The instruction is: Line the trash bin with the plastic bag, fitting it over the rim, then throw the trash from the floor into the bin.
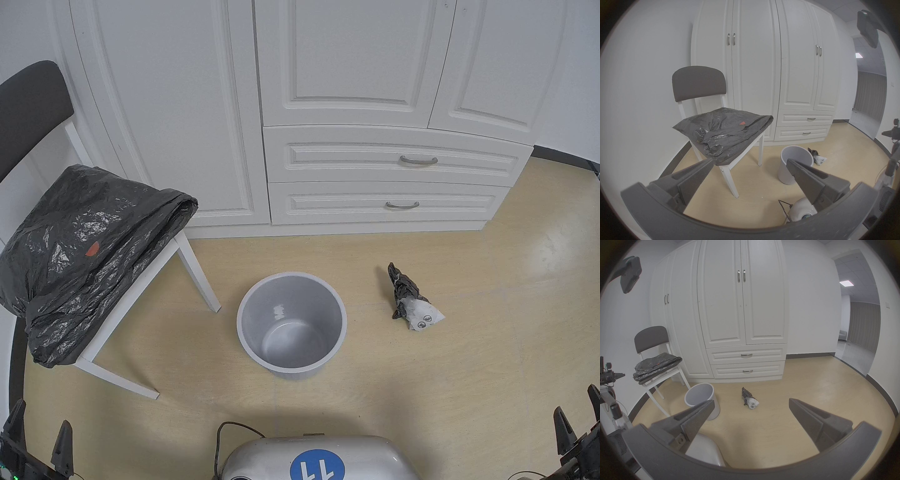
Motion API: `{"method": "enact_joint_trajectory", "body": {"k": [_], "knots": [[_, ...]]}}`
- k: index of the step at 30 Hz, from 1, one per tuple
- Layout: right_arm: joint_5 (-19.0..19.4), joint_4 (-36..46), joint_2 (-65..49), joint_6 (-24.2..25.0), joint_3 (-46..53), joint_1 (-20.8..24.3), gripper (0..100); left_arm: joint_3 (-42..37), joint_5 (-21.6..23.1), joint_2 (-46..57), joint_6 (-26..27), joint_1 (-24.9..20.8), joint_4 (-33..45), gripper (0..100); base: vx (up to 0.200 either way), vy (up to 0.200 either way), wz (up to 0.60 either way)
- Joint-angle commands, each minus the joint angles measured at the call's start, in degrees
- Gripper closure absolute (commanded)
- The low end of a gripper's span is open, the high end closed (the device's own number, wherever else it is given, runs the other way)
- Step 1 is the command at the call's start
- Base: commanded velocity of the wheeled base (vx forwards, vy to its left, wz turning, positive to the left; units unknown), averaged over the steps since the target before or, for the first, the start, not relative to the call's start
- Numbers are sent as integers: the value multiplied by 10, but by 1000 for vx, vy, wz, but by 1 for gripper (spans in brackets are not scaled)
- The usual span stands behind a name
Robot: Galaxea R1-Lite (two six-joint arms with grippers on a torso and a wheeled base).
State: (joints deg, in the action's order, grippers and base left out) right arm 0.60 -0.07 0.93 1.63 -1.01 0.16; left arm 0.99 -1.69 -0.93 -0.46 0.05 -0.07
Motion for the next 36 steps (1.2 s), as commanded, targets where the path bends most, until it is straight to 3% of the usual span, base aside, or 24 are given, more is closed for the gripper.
{"method": "enact_joint_trajectory", "body": {"k": [1, 36], "knots": [[0, 0, -9, 0, 9, 0, 0, -10, -1, 9, -2, 0, 0, 0, 0, 0, 0], [0, -1, -9, -7, 10, -2, 0, -10, -6, 9, -20, 0, -1, 0, 0, 0, 0]]}}
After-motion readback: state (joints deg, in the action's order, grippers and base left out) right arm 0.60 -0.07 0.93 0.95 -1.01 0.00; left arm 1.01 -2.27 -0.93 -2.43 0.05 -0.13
